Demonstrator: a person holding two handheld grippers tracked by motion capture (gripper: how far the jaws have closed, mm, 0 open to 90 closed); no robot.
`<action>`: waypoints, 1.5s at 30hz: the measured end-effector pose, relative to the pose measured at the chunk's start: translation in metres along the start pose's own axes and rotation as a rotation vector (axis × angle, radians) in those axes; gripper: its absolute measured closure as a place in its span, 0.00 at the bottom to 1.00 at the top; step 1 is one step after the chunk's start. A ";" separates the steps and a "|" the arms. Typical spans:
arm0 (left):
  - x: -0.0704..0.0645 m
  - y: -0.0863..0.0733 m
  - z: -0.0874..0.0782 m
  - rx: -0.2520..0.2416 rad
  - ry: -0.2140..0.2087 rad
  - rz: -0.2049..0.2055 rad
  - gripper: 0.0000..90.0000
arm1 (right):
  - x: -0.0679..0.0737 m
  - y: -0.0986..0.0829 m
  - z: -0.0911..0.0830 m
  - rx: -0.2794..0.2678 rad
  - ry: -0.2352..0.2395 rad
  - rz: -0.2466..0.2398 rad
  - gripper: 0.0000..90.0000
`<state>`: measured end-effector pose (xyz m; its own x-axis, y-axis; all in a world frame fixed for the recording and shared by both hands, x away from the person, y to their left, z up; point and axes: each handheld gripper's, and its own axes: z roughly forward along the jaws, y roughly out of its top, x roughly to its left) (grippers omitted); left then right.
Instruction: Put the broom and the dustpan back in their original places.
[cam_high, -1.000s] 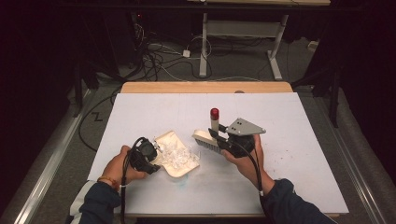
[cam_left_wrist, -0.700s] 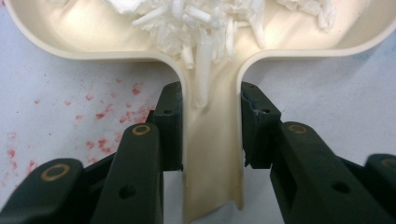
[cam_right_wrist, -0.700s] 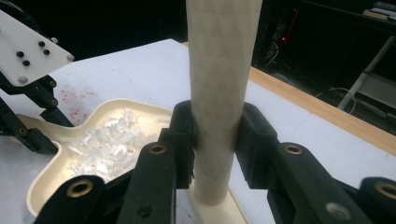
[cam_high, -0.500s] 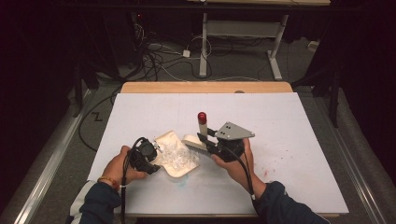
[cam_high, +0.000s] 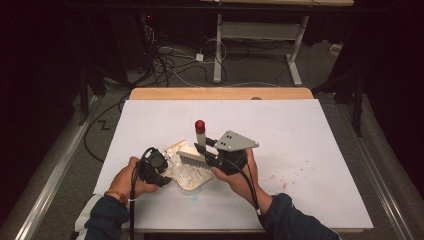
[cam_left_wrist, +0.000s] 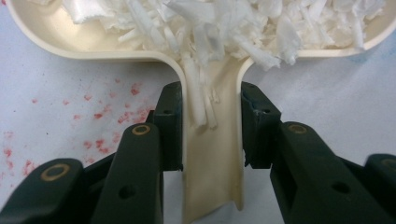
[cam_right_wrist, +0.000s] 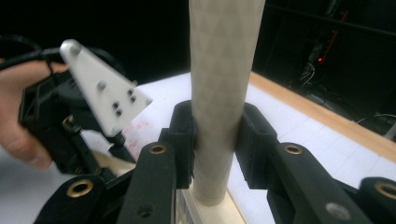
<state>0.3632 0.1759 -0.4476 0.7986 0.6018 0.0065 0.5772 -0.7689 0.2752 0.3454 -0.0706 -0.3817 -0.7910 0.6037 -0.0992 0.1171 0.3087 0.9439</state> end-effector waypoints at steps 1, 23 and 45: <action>0.000 0.000 0.000 -0.001 -0.001 0.000 0.71 | -0.003 0.004 -0.002 -0.008 -0.008 -0.003 0.79; 0.000 -0.002 -0.001 -0.003 -0.004 -0.005 0.71 | -0.038 0.001 0.063 -0.016 -0.167 -0.046 0.79; -0.002 -0.003 -0.002 -0.001 0.004 -0.011 0.71 | -0.023 0.004 0.013 -0.019 -0.052 -0.038 0.79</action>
<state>0.3595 0.1779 -0.4464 0.7918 0.6107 0.0070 0.5854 -0.7621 0.2766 0.3717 -0.0732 -0.3796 -0.7622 0.6295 -0.1509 0.0756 0.3181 0.9450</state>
